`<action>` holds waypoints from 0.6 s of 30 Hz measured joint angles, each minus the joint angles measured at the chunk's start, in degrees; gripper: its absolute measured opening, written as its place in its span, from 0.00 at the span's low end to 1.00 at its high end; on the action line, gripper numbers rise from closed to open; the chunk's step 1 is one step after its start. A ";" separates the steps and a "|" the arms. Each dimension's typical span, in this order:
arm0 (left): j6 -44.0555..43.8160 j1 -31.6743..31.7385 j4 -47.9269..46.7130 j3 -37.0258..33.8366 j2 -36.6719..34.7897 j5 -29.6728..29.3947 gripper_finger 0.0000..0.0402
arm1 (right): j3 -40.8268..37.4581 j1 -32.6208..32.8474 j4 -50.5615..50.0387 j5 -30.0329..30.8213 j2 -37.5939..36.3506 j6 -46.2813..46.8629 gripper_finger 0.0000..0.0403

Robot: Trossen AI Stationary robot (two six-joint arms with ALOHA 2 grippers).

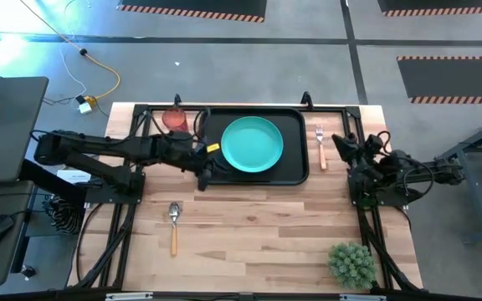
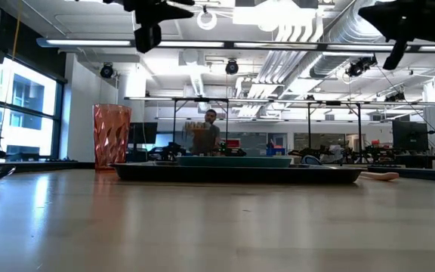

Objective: Pick and place plate/cup/fork/spoon on tray
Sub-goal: Put the orange fork on the black serving tray to the right of the blue plate

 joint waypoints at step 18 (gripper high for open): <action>-0.98 -4.94 -14.17 0.00 0.02 -7.80 0.15 | 27.78 0.00 -47.88 20.37 2.25 1.30 0.00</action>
